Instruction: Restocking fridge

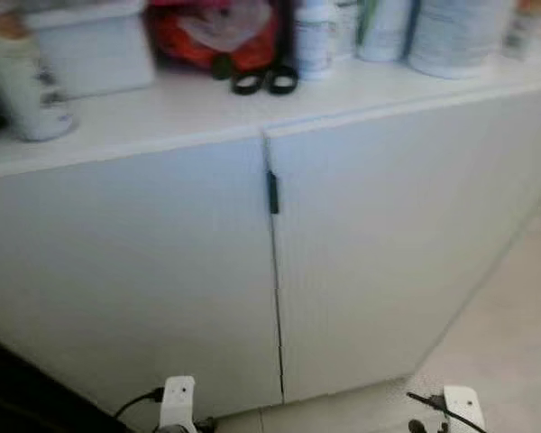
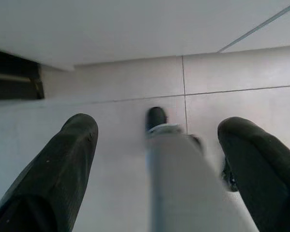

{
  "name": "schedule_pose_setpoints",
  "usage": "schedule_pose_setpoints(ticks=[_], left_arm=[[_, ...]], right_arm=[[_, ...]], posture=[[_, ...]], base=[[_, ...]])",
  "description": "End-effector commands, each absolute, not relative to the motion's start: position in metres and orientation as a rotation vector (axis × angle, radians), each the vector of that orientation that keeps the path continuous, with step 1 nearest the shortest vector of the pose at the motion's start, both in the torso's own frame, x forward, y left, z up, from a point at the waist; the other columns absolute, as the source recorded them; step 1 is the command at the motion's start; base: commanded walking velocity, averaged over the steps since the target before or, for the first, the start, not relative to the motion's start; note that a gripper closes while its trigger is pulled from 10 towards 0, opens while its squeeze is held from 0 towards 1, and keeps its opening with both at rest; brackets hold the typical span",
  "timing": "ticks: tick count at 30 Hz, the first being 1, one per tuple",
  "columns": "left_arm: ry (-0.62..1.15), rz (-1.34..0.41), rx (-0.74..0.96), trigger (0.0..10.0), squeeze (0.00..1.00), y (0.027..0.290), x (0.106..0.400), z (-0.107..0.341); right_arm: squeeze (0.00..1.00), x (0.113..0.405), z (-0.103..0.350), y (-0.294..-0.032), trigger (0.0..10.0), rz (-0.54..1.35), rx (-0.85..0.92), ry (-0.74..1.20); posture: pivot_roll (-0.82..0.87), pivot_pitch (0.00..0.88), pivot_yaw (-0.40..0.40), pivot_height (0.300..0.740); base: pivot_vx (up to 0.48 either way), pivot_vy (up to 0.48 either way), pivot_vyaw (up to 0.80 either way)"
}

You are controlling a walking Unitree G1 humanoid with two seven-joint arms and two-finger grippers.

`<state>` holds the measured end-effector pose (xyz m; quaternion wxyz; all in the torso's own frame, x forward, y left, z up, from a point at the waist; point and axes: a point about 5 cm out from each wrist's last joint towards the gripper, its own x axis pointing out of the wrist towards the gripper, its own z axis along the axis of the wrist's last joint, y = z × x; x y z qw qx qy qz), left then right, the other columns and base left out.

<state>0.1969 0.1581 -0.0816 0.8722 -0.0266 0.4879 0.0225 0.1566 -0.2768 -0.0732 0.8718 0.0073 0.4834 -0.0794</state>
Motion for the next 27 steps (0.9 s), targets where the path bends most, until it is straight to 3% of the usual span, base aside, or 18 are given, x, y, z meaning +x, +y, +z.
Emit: schedule_pose_setpoints(ticks=[1, 10, 27], left_arm=[[1.047, 0.061, -0.047, 10.0, 0.00, 0.1660, 0.1914, -0.0841], [1.034, 0.058, -0.039, 10.0, 0.00, 0.1663, 0.1954, -0.0820], [1.034, 0.059, -0.023, 10.0, 0.00, 0.1692, 0.1994, -0.0798]], right_arm=[[0.00, 0.1599, -0.0741, -0.2709, 10.0, -0.158, 0.030, 1.007], [0.00, 0.1630, -0.0727, -0.2712, 10.0, -0.172, 0.048, 0.994], [0.00, 0.1668, -0.0720, -0.2688, 10.0, -0.210, 0.113, 0.969]], posture=[[-0.15, 0.000, 0.030, 0.740], [-0.15, 0.000, 0.030, 0.740], [-0.14, 0.000, 0.048, 0.740]], base=[[0.000, 0.000, 0.80], [0.000, 0.000, 0.80], [0.000, 0.000, 0.00]])
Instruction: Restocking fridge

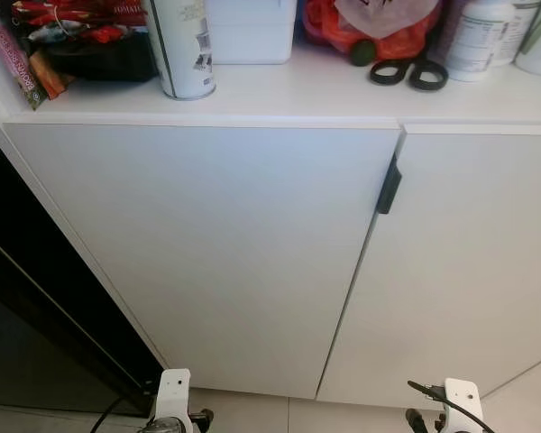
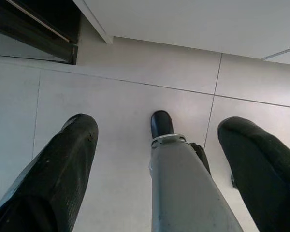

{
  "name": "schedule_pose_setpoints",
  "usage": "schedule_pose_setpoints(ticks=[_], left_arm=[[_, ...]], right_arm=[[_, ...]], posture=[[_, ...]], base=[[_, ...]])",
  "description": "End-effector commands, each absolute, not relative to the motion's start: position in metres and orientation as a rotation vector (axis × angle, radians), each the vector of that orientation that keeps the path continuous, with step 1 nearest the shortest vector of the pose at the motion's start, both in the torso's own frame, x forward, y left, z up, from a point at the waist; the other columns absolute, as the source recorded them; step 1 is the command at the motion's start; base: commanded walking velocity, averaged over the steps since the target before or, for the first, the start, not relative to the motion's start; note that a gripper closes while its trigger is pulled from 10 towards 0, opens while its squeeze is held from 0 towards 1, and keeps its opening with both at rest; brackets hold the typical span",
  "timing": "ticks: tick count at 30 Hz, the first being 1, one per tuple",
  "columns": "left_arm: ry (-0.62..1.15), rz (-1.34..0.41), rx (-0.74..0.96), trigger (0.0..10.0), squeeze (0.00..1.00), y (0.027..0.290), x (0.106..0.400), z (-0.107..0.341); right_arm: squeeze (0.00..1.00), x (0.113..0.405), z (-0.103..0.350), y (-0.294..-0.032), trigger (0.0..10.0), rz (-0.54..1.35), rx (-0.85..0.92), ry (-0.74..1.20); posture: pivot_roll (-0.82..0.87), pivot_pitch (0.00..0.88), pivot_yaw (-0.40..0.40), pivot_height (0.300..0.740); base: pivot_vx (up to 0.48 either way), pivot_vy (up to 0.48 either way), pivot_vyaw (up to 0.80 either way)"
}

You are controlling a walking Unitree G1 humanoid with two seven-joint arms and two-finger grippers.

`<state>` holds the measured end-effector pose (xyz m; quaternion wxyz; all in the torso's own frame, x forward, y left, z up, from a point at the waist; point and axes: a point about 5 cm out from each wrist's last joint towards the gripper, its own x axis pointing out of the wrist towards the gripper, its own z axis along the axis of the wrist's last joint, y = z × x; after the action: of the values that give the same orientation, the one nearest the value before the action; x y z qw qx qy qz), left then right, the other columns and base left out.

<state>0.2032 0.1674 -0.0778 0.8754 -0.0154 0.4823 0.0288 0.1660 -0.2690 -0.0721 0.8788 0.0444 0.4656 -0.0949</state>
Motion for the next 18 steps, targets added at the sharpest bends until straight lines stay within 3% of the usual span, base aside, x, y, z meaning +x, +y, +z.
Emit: schedule_pose_setpoints(ticks=[1, 8, 14, 18], left_arm=[[1.034, 0.058, -0.023, 10.0, 0.00, 0.1692, 0.1996, -0.0798], [1.032, 0.049, -0.017, 10.0, 0.00, 0.1698, 0.2006, -0.0792], [1.036, 0.047, -0.011, 10.0, 0.00, 0.1696, 0.2009, -0.0790], [1.037, 0.047, -0.010, 10.0, 0.00, 0.1695, 0.2010, -0.0790]], right_arm=[[0.00, 0.1670, -0.0719, -0.2688, 10.0, -0.210, 0.111, 0.969], [0.00, 0.1692, -0.0707, -0.2688, 10.0, -0.194, 0.083, 0.959], [0.00, 0.1696, -0.0704, -0.2689, 10.0, -0.195, 0.092, 0.955], [0.00, 0.1694, -0.0706, -0.2688, 10.0, -0.198, 0.101, 0.956]], posture=[[-0.14, 0.000, 0.048, 0.740], [-0.14, 0.000, 0.052, 0.740], [-0.14, 0.000, 0.052, 0.740], [-0.14, 0.000, 0.052, 0.740]], base=[[0.000, 0.000, 0.00], [0.000, 0.246, 0.00], [0.000, 0.249, 0.76], [0.000, 0.247, 0.00]])
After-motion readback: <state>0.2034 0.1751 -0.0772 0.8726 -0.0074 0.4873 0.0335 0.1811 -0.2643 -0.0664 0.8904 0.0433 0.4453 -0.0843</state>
